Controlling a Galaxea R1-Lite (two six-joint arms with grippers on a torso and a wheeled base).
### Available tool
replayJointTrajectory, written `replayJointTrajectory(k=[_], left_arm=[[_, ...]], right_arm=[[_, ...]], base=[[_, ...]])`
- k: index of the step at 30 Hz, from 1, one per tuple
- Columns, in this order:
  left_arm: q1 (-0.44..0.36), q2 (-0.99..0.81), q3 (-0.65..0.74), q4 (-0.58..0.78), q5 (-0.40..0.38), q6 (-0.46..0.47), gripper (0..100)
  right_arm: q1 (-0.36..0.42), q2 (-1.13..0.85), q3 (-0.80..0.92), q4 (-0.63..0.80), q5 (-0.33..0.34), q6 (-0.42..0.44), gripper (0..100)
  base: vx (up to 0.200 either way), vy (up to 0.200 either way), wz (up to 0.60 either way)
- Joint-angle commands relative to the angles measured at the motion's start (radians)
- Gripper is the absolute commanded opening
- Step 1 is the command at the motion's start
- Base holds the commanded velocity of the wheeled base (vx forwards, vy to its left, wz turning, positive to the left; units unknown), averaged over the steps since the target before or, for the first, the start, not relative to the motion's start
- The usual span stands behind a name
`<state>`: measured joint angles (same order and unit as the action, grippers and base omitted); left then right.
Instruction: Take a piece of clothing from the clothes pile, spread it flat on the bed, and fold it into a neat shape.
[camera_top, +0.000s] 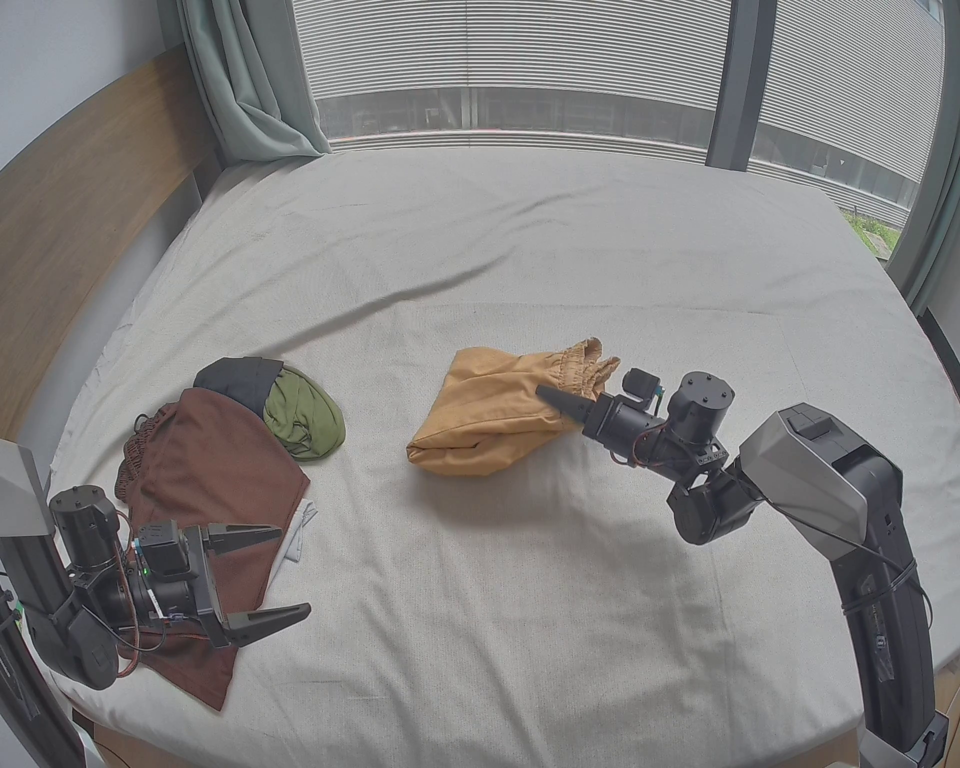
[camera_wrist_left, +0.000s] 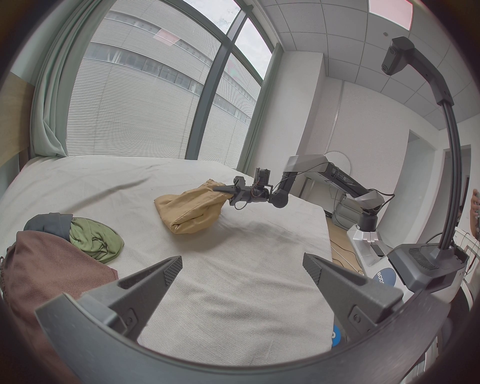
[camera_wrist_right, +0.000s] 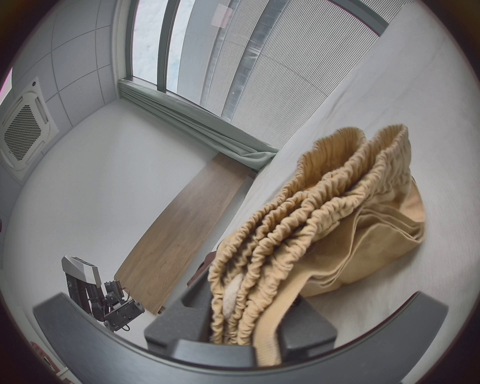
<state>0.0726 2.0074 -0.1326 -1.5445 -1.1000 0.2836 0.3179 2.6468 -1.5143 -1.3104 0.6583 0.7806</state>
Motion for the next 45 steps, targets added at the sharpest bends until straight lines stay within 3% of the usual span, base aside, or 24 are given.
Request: replayJointTrajectory(k=[1,8,23,24,31,45], left_arm=[[-0.005,0.004,0.002,0.000,0.000,0.000,100],[-0.013,0.004,0.002,0.000,0.000,0.000,100],[-0.014,0.001,0.004,0.000,0.002,0.000,100],[-0.014,0.002,0.004,0.000,0.002,0.000,100],[-0.014,0.002,0.005,0.000,0.002,0.000,100],[-0.013,-0.001,0.001,0.000,0.000,0.000,100]], right_arm=[[-0.019,-0.008,0.149,-0.079,0.000,-0.003,0],[-0.033,0.005,0.261,-0.207,0.000,-0.003,0],[-0.031,0.038,0.259,-0.230,-0.006,-0.004,0],[-0.031,0.038,0.261,-0.230,-0.006,-0.004,100],[-0.034,0.032,0.296,-0.230,-0.006,-0.017,100],[-0.020,-0.048,0.660,-0.230,0.004,-0.256,100]], base=[[0.000,0.000,0.00],[0.000,0.000,0.00],[0.000,0.000,0.00],[0.000,0.000,0.00],[0.000,0.000,0.00],[0.000,0.000,0.00]])
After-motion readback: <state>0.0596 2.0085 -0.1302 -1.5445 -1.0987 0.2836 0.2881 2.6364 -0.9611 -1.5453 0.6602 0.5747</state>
